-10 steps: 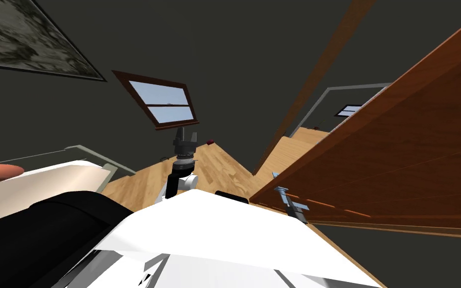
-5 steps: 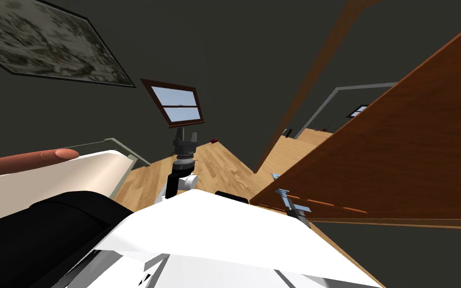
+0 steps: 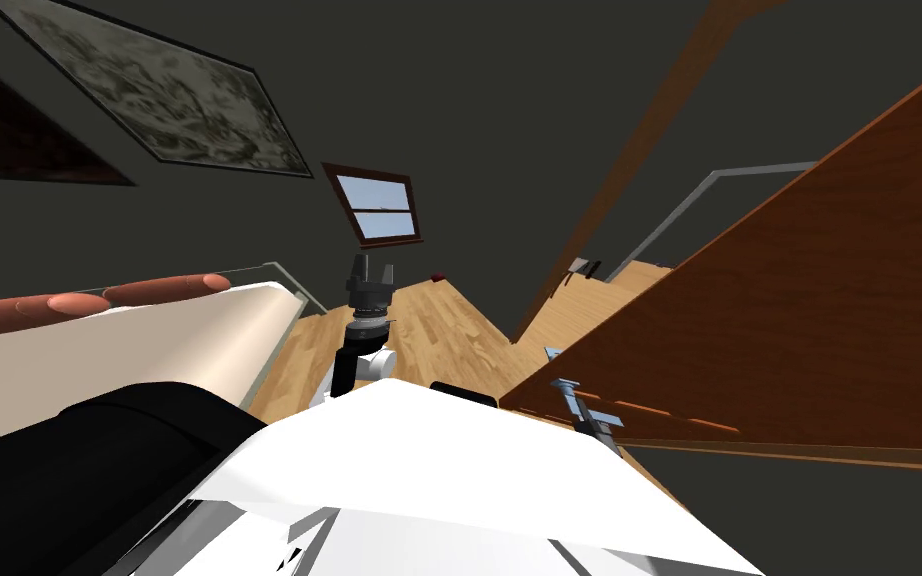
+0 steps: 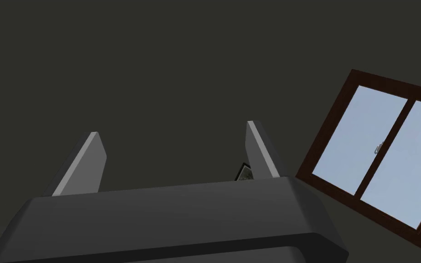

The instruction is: Pull the door open

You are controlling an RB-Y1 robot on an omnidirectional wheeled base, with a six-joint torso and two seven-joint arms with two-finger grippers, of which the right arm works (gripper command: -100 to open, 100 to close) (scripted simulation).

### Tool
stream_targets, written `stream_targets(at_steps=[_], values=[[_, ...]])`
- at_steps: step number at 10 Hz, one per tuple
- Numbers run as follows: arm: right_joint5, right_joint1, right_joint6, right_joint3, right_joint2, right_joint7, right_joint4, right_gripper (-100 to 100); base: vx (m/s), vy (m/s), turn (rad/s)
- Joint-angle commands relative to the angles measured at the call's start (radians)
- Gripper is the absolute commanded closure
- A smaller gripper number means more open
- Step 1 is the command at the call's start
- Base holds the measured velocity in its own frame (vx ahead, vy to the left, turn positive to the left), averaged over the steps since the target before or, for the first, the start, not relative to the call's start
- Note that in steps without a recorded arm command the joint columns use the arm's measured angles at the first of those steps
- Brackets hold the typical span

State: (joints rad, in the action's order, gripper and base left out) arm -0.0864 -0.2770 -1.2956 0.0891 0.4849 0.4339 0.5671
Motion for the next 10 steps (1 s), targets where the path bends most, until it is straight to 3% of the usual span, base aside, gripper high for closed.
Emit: stream_targets(at_steps=[1, 7, 10], values=[[-0.002, -0.005, -0.006, 0.0, 0.005, 0.002, 0.0, 100, -0.204, -0.059, 0.158], [-0.003, 0.004, -0.043, 0.007, 0.013, 0.009, -0.039, 100, -0.219, -0.06, 0.167], [0.0, 0.005, -0.041, 0.013, 0.01, 0.01, -0.041, 100, -0.147, -0.047, 0.132]])
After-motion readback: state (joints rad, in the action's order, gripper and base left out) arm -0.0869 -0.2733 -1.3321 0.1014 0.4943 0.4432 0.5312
